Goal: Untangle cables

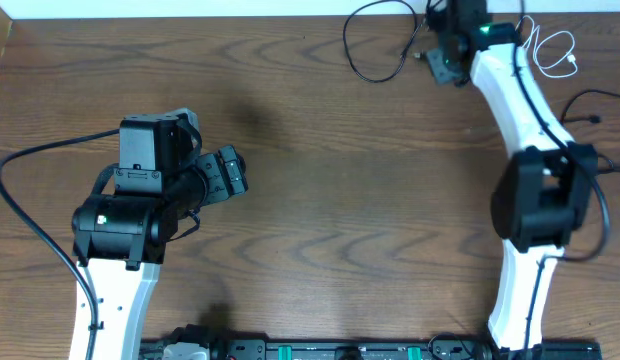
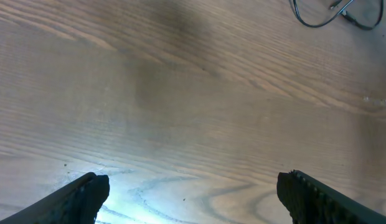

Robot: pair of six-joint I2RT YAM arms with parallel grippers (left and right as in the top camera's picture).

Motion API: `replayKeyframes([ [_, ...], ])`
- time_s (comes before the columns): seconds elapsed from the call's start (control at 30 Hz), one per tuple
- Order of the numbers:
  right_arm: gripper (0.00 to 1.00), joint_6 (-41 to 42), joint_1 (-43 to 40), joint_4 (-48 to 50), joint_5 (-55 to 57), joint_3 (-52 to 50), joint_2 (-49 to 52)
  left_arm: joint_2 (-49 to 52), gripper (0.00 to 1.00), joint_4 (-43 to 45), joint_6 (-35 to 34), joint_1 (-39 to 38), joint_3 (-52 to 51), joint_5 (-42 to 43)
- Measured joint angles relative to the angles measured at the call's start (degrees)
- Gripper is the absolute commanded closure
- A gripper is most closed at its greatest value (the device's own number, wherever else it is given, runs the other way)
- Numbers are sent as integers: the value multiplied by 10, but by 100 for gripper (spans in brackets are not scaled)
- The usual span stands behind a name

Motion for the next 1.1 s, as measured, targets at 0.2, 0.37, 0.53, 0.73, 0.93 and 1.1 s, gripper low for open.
replayKeyframes([
  [0.2, 97, 79, -29, -156, -7, 2, -57, 0, 8, 0, 0, 0, 0, 0],
  [0.37, 99, 119, -85, -183, -10, -74, -50, 0, 8, 0, 0, 0, 0, 0],
  [0.53, 99, 132, -134, -150, -10, -179, -43, 0, 8, 0, 0, 0, 0, 0],
  [0.73, 99, 128, -153, -82, -10, -264, -43, 0, 8, 0, 0, 0, 0, 0],
  [0.93, 99, 117, -169, -11, 8, -299, -50, 0, 8, 0, 0, 0, 0, 0],
  [1.1, 99, 109, -228, 84, 51, -315, -52, 0, 8, 0, 0, 0, 0, 0],
])
